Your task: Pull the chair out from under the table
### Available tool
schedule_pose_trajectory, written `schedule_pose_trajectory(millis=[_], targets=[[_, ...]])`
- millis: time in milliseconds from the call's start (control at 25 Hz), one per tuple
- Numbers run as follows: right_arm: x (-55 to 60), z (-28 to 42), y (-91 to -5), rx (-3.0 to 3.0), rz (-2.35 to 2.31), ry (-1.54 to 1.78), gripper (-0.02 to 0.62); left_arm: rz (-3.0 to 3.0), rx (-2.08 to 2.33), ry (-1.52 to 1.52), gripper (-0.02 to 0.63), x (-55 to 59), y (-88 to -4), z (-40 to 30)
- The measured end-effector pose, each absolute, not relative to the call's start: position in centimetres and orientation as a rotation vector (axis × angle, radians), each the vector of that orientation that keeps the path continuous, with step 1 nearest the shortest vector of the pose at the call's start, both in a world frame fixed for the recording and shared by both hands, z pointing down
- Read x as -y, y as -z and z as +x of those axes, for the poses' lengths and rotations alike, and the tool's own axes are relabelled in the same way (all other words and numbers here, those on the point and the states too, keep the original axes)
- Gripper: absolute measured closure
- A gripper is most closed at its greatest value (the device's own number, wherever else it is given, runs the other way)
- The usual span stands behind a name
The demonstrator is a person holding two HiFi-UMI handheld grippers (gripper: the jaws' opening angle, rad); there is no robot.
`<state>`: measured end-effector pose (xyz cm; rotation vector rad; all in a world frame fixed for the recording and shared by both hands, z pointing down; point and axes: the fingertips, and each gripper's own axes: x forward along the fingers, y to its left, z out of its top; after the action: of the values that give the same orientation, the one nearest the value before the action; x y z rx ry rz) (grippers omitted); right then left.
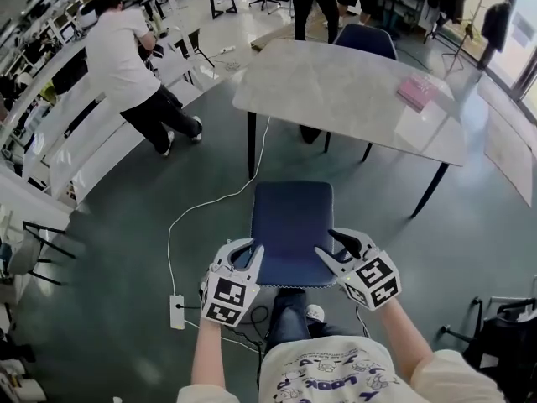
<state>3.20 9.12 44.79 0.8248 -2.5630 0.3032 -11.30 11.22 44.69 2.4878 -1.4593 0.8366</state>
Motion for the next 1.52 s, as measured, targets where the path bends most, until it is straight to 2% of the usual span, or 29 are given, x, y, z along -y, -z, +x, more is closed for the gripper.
schedule_pose_trajectory(millis=[240, 400, 520, 920, 1520], targets=[[-5.3, 4.3, -37.1, 2.663, 1.108, -0.188, 0.477, 2.466, 1.714, -0.568, 0.577, -7.9, -37.1, -11.8], [-4.2, 5.0, -33.6, 2.697, 1.248, -0.109, 0.563, 2.382, 1.881, -0.38, 0.583, -6.6, -33.1, -12.5], [-3.6, 5.7, -31.6, 2.707, 1.331, -0.059, 0.588, 2.326, 1.993, -0.284, 0.589, -6.1, -30.8, -12.7], [-2.6, 6.6, -27.8, 2.729, 1.478, -0.034, 0.591, 2.275, 2.101, -0.171, 0.589, -6.0, -27.3, -12.4], [-1.9, 6.6, -28.0, 2.72, 1.516, -0.032, 0.591, 2.26, 2.086, -0.125, 0.589, -5.8, -27.1, -13.0]])
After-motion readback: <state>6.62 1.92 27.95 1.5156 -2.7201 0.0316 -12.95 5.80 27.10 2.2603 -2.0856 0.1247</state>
